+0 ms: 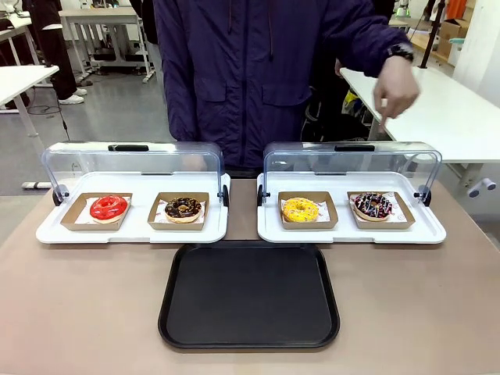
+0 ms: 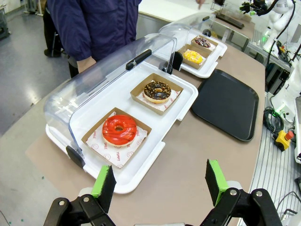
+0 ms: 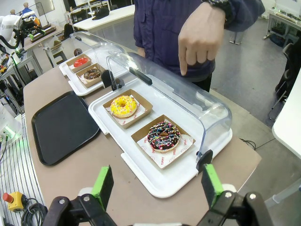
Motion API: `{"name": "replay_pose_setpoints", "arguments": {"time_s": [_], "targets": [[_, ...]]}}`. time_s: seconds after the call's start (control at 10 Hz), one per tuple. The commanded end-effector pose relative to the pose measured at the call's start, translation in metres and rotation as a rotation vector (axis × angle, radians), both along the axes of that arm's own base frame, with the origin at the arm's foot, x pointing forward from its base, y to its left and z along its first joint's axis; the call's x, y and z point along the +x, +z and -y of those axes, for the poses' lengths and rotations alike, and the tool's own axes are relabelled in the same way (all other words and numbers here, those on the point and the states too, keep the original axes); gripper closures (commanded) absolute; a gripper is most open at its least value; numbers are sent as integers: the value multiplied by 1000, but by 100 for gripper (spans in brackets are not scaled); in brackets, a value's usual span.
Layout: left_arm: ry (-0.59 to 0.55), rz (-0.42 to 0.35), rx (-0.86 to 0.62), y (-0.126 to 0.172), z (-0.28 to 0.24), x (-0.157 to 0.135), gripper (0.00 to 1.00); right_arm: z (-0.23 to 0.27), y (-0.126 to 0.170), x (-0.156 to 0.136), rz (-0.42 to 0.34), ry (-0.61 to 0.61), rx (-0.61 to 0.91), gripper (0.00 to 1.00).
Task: Move the fourth donut from the left to the tray.
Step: Pick up the Paper togo box containing the Donut indicated by the person and place it on the Handle tray.
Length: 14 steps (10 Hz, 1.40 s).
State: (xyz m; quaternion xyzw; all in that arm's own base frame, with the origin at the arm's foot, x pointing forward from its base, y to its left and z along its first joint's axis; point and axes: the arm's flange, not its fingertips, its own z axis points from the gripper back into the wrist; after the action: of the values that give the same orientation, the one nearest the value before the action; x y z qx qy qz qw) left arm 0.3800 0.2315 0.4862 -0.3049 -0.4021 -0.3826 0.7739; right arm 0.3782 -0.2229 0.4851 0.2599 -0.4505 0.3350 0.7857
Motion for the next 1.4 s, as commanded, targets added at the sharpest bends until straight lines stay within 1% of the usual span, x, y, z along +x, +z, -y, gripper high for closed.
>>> {"name": "replay_pose_setpoints", "arguments": {"time_s": [0.0, 1.3], "targets": [[-6, 8, -6, 2, 0, 0, 0, 1, 1, 4, 39, 7, 12, 0], [-6, 8, -6, 2, 0, 0, 0, 1, 1, 4, 39, 7, 12, 0]]}}
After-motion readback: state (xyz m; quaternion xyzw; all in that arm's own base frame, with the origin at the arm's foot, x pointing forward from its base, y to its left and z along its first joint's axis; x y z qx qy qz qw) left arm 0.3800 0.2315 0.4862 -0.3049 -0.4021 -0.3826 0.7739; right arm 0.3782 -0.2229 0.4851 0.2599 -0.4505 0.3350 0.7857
